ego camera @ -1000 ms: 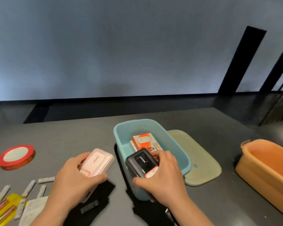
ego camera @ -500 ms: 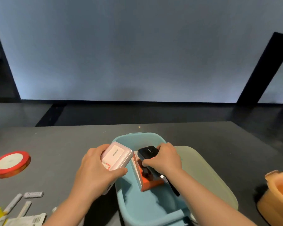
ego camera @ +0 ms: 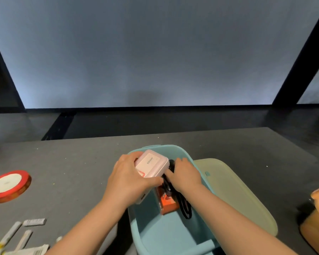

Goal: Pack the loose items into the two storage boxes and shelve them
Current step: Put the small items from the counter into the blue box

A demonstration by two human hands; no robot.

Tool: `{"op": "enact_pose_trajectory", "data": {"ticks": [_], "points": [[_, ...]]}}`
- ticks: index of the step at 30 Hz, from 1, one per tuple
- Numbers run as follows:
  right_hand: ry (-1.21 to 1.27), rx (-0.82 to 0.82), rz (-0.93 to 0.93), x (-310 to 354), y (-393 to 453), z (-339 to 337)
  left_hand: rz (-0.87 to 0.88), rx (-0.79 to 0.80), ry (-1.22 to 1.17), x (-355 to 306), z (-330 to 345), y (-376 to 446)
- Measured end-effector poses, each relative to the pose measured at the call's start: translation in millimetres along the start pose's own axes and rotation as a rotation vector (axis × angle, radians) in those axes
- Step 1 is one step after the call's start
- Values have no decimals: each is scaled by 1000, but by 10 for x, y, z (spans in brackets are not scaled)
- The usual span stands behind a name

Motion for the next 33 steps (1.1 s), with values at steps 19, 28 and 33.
{"op": "enact_pose_trajectory", "data": {"ticks": [19,28,33], "points": [[472,-392,-23,-539,-775,-641,-444,35,227,294,1236,545],[439,-386,-38,-513,-731,-588,-309,21,-172,430,1196,433],[389,-370,-89,-432,-710,-550,-272,-5,-60,290,1213,426]]}}
Point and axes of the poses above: each hand's wrist, its own y-axis towards the middle knuckle, its own z-axis out of the palm, x = y × z, the point moved 10 cm from there along y, towards the middle knuckle, and after that the axes turned 3 degrees about z, right-handed, at the moved point
